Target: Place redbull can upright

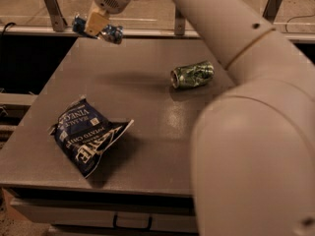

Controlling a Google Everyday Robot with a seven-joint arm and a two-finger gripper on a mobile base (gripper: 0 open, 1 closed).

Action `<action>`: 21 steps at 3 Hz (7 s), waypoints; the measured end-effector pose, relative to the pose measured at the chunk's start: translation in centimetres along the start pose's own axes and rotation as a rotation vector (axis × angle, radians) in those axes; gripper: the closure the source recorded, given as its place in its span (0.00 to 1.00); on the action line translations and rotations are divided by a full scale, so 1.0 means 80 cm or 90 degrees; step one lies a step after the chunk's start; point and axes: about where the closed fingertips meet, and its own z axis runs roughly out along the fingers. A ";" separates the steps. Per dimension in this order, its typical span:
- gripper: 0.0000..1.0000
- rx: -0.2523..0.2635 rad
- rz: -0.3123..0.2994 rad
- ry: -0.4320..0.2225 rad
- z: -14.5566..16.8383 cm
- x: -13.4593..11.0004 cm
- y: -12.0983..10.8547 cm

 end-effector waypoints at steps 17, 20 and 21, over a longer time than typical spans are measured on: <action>0.14 0.077 0.284 -0.518 -0.136 0.182 0.234; 0.18 0.085 0.269 -0.512 -0.151 0.181 0.231; 0.42 0.078 0.258 -0.522 -0.146 0.167 0.226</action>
Offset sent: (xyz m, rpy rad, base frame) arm -0.0449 -0.0109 0.0311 0.1831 0.0087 -0.0105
